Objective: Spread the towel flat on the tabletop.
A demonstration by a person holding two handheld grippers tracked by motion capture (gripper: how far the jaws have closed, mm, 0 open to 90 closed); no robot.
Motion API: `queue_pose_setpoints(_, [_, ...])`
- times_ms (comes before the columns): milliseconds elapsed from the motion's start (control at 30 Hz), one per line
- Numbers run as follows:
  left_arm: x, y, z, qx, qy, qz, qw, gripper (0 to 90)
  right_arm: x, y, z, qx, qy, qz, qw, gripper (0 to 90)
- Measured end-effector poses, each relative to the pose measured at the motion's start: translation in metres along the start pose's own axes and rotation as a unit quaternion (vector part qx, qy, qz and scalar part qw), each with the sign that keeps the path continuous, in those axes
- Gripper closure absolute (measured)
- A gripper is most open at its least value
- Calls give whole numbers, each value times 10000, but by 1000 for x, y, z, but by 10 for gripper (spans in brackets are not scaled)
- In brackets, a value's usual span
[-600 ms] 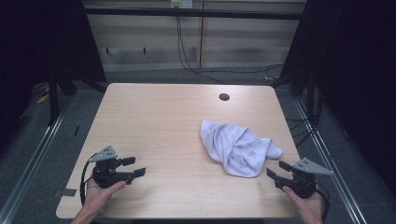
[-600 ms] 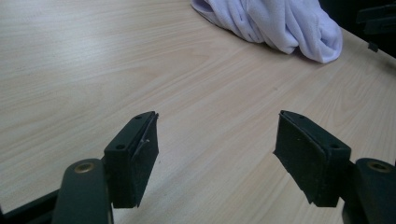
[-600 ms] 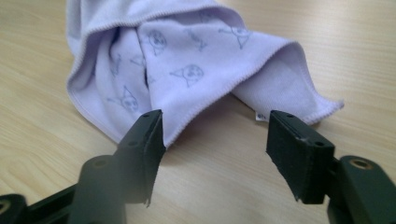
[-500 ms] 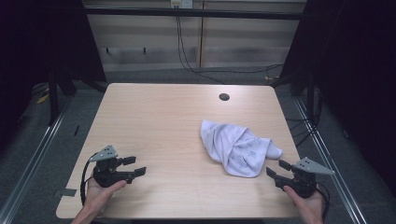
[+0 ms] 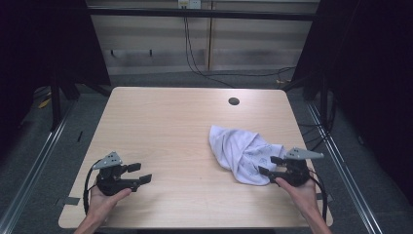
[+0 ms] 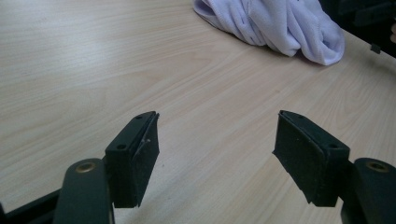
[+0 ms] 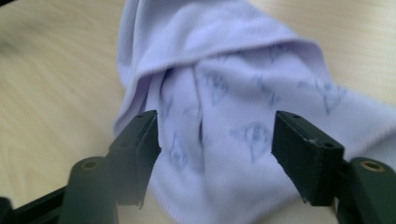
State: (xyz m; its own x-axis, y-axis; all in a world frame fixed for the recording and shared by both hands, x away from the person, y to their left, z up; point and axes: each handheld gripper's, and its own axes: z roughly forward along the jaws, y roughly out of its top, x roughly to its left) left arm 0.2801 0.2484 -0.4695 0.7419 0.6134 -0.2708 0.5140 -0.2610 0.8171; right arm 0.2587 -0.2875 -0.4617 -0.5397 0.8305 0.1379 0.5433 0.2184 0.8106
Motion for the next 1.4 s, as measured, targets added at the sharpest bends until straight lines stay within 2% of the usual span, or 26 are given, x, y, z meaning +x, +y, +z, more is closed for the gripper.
queue_pose_setpoints(100, [0,0,1,23,-19,9,10000,304,-7,11,11,-35,35,70,10000,295])
queue_pose_setpoints(167, [0,1,4,42,-49,51,10000,304,-15,24,32,24,68,29,10000,254])
queue_pose_setpoints(300, [-1,2,3,47,-33,75,10000,304,-21,29,55,90,23,74,9999,204])
queue_pose_setpoints(333, [-1,2,3,48,-28,92,9999,303,-22,26,71,383,-200,28,9991,228])
queue_pose_setpoints(367, [-1,2,2,45,-29,97,9999,303,-22,26,71,383,-200,28,9991,228])
queue_pose_setpoints(400, [-1,2,1,10,-34,104,9999,303,-21,18,85,737,-220,-81,9970,246])
queue_pose_setpoints(433, [-1,2,1,10,-34,104,9999,303,-21,18,85,737,-220,-81,9970,246])
queue_pose_setpoints(467, [-1,2,1,-14,-49,84,10000,303,-17,18,86,766,-296,-117,9966,369])
queue_pose_setpoints(500, [-1,2,1,-14,-49,84,10000,304,-17,18,86,766,-296,-117,9966,369])
queue_pose_setpoints(533, [0,3,1,-32,-77,3,10000,307,-17,17,82,740,-266,-187,9967,544])
queue_pose_setpoints(567, [-1,4,1,-69,-75,-14,9999,317,-16,15,82,714,-161,-156,9972,611])
queue_pose_setpoints(700, [-8,10,-6,-326,-61,160,9993,326,-6,14,85,627,34,-308,9976,688])
queue_pose_setpoints(733, [-9,13,-6,-353,-87,196,9991,326,5,15,90,604,316,-420,9968,705])
queue_pose_setpoints(767, [-9,13,-6,-353,-87,196,9991,326,5,15,90,604,316,-420,9968,705])
queue_pose_setpoints(800, [-7,13,-4,-279,-82,156,9995,326,18,16,95,607,594,-558,9948,708])
queue_pose_setpoints(900, [-3,14,-3,-338,-186,2,9993,341,33,18,101,645,893,-696,9915,708])
queue_pose_setpoints(933, [-3,16,-3,-354,-118,43,9993,351,49,18,107,655,1264,-808,9865,707])
queue_pose_setpoints(967, [-3,16,-3,-354,-118,43,9993,356,49,18,107,655,1264,-808,9865,707])
queue_pose_setpoints(1000, [-3,18,-2,-370,-121,85,9992,364,67,20,113,704,1600,-1000,9795,702])
queue_pose_setpoints(1033, [-4,20,-2,-390,-154,91,9991,364,67,20,113,704,1600,-1000,9795,702])
queue_pose_setpoints(1100, [-7,25,3,-350,-232,149,9990,397,92,24,118,800,1954,-1186,9702,615])
queue_pose_setpoints(1200, [-10,31,6,-330,-338,232,9986,449,94,40,104,487,1963,-1003,9742,468])
queue_pose_setpoints(1233, [-11,34,7,-374,-397,277,9981,449,94,40,104,487,1963,-1003,9742,468])
queue_pose_setpoints(1333, [-12,47,16,-387,-510,396,9972,505,78,48,80,248,1766,-783,9808,478])
queue_pose_setpoints(1367, [-11,52,22,-372,-555,407,9969,548,69,45,72,286,1530,-721,9852,478])
queue_pose_setpoints(1400, [-9,63,38,-306,-670,318,9968,550,64,42,70,283,1495,-692,9859,477])
